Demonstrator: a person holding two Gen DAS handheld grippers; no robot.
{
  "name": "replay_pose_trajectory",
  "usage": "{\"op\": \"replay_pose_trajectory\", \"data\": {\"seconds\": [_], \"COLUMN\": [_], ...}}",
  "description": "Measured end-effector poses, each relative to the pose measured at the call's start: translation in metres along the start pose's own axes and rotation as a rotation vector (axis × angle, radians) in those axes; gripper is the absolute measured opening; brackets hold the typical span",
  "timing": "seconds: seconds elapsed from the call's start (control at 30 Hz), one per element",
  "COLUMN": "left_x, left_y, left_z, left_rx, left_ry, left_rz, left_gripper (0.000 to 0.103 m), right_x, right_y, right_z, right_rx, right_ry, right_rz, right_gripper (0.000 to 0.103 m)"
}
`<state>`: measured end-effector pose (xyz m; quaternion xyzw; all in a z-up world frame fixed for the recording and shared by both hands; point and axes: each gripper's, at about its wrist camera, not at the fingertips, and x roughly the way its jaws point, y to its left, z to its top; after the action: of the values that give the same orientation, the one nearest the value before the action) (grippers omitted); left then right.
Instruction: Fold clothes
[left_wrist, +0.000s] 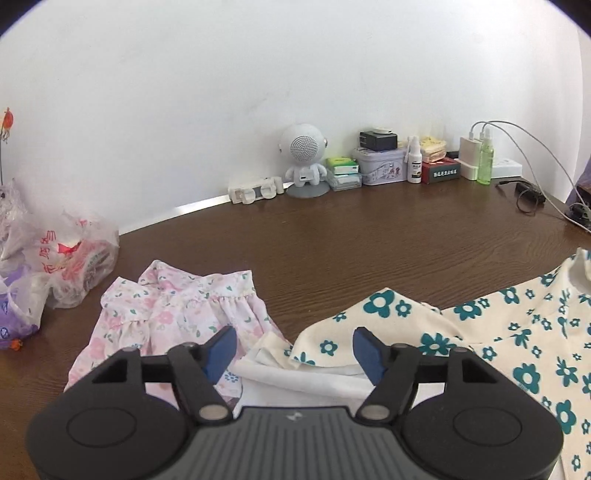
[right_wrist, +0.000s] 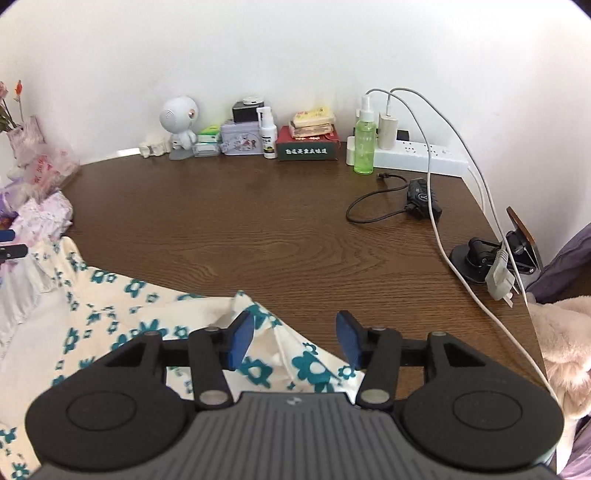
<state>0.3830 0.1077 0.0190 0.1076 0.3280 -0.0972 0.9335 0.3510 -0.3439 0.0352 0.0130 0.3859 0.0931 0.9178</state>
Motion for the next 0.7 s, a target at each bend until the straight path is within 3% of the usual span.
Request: {"op": "replay_pose_trajectory", "data": {"seconds": [0.13, 0.3, 0.37, 0.5, 0.63, 0.67, 0.7], "left_x": [0.002, 0.015, 0.017, 0.022, 0.038, 0.045, 0.052], "left_y": [-0.018, -0.039, -0.035, -0.040, -0.057, -0.061, -0.064], "left_z": [-0.004, -0.009, -0.006, 0.009, 0.021, 0.022, 0.024], "left_rx": [0.027, 0.051, 0.012, 0.031, 0.102, 0.116, 0.122], "left_ry": [0.005, -0.001, -0.043, -0.082, -0.043, -0.023, 0.006], "left_rz": [-0.018, -0.001, -0.025, -0.158, -0.209, -0.205, -0.198], "left_gripper": [0.069, 0.064, 0.061, 0.062, 0.065, 0.065, 0.065], "right_x": [0.006, 0.057, 0.070, 0.084, 0.092, 0.093, 0.095], "right_y": [0.026, 0.048, 0.045, 0.040, 0.036, 0.036, 0.035], "right_z": [-0.009, -0.008, -0.005, 0.002, 0.007, 0.008, 0.009], "right_rx": [-0.023, 0.027, 0.092, 0.169, 0.198, 0.204, 0.209], "right_ry": [0.072, 0.176, 0.175, 0.167, 0.156, 0.154, 0.153], "right_rz": [0.113, 0.129, 0.130, 0.106, 0.107, 0.108, 0.110], "right_gripper": [0.050, 0.042, 0.042, 0.042, 0.042, 0.040, 0.028]}}
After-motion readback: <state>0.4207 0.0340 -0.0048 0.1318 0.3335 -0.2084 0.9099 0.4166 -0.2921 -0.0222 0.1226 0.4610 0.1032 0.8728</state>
